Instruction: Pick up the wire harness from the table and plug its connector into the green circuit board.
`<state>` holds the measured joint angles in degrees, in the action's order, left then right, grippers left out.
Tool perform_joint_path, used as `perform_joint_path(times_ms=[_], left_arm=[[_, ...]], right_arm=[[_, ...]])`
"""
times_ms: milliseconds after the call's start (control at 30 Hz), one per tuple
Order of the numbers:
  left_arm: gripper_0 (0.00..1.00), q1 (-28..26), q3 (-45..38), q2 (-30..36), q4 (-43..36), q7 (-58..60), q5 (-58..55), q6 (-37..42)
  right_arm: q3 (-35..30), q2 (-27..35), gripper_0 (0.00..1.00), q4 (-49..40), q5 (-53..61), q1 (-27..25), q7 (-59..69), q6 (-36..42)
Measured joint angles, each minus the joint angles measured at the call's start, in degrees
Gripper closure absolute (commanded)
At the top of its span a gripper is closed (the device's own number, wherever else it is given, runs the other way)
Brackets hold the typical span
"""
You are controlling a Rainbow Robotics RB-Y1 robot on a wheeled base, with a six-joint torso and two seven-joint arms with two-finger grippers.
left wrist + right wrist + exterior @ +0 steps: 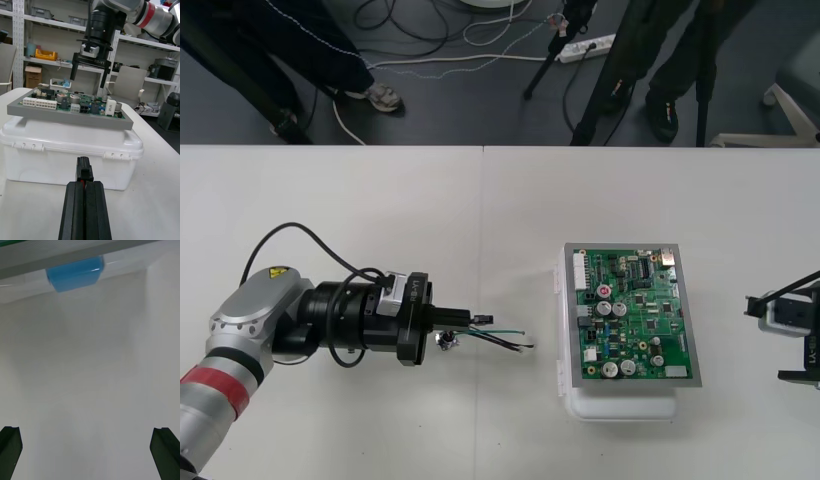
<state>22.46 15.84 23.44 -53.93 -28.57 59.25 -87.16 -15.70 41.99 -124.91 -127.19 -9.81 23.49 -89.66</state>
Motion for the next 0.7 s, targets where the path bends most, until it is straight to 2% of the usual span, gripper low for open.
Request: perform_joint_path(times_ms=[367,700], left_arm=[[1.00,3.0,0.3,-1.3,0.5,-0.8,0.2,0.0],[1.00,4.5,4.2,-1.5,0.5,-0.8,-0.9,0.2]], right_arm=[[7.9,0.0,0.00,0.3,-2.6,3.6,0.4,0.0],[12.7,0.0,0.00,4.0,-3.7,8.3,1.9,0.0]])
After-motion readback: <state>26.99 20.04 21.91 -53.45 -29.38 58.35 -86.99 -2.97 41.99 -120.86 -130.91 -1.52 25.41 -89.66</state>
